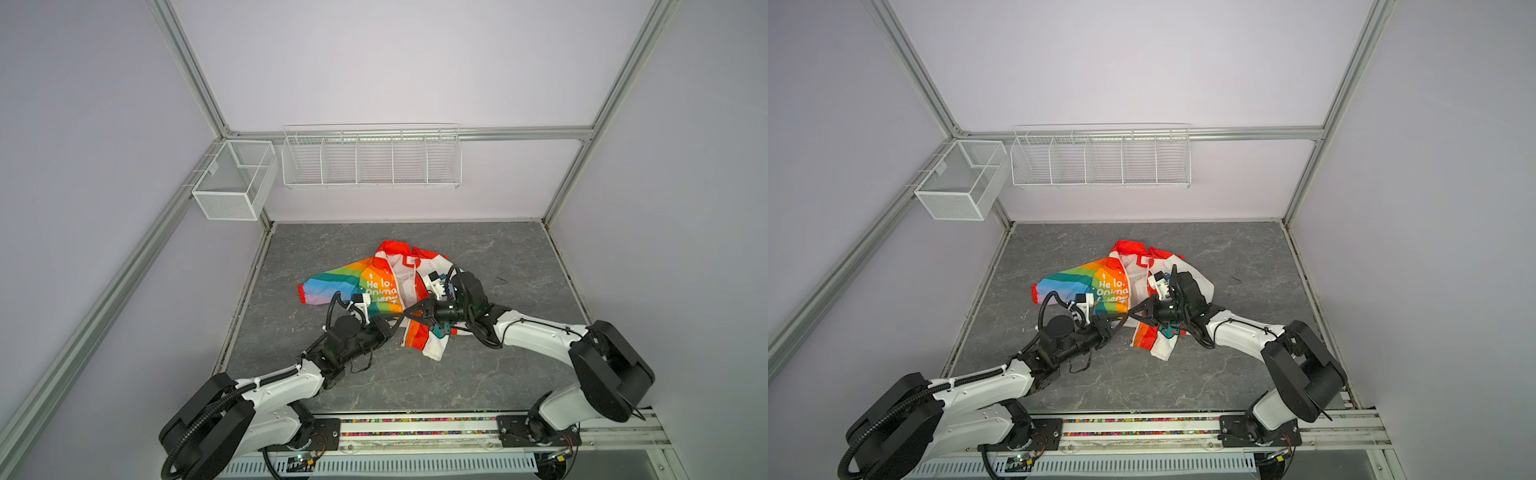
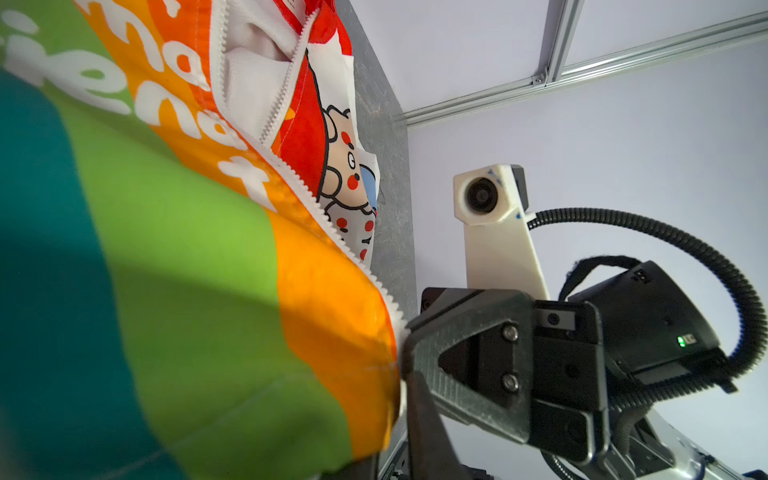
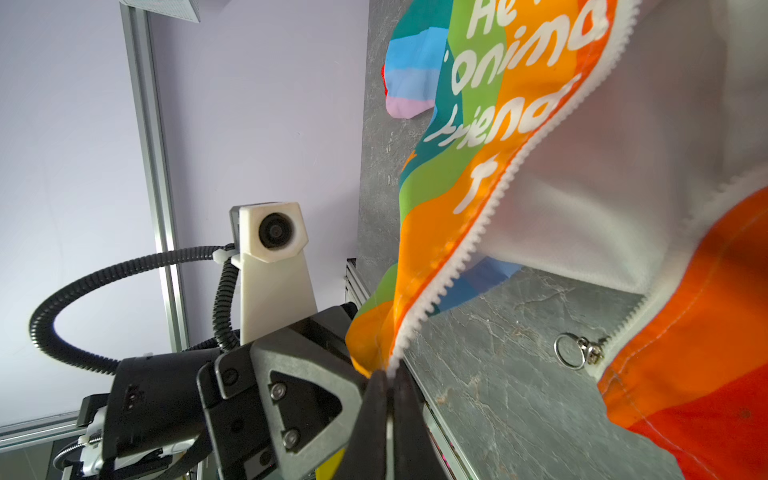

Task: Zip up the jacket

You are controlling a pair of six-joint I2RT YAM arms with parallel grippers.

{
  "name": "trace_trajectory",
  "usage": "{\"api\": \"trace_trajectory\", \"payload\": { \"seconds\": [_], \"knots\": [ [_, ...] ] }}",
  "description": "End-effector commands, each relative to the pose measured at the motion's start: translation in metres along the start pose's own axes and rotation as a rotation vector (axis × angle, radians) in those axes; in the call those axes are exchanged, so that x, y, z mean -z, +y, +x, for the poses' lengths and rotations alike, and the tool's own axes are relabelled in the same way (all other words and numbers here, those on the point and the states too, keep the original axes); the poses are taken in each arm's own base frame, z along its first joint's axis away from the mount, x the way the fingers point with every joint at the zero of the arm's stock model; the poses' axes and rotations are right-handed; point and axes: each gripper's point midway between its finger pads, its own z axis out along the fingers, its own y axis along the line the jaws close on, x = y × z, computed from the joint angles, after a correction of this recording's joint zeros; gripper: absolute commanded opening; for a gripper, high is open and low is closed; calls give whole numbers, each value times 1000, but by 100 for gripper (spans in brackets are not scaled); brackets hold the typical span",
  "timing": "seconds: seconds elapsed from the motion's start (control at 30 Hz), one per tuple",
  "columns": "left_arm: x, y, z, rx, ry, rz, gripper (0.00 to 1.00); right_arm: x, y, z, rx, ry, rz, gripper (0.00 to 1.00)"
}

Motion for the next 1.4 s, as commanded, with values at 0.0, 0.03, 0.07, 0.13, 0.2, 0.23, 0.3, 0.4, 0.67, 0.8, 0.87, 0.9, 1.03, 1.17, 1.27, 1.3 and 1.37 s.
{"api": "trace_trajectory", "payload": {
  "seconds": [0.0,0.03,0.07,0.13,0.2,0.23,0.3,0.4,0.67,0.8,0.87,0.9,1.03,1.17,1.27,1.3,1.37],
  "knots": [
    [-1,-9,-5,0,-13,30,16,5,2,5,19,12,-17,6],
    [0,-10,-6,0,-16,32,16,5,3,5,20,11,-18,6],
    [0,-9,-5,2,-15,31,16,5,2,6,20,14,-18,6],
    [-1,-9,-6,2,-17,29,16,6,3,5,22,12,-19,6],
    [-1,-9,-6,2,-18,31,15,6,3,6,23,14,-20,6],
    [-1,-9,-6,3,-18,31,14,7,3,6,22,13,-20,6],
    [-2,-9,-6,4,-16,31,13,7,4,6,25,13,-22,6],
    [-3,-8,-5,9,-13,33,9,8,3,7,23,15,-22,6],
    [-6,-6,-3,12,-2,33,0,9,5,8,30,17,-27,6],
    [-6,-4,-2,13,1,26,0,13,3,6,15,0,-21,20],
    [-5,-4,-3,10,-3,26,0,17,-1,4,-1,-26,-7,36],
    [-5,-3,-3,8,-5,24,0,20,-3,4,-11,-39,5,43],
    [-3,-2,-4,-5,-13,16,0,33,-14,8,-51,-80,76,48],
    [-2,2,-7,-24,-33,9,0,49,-35,20,-114,-111,222,47],
    [-2,9,-11,-43,-54,-20,0,54,-47,37,-131,-115,319,48],
    [-2,13,-12,-49,-60,-35,0,53,-50,43,-136,-113,343,48],
    [-4,20,-14,-57,-69,-69,0,51,-57,54,-149,-114,380,49]
  ]
}}
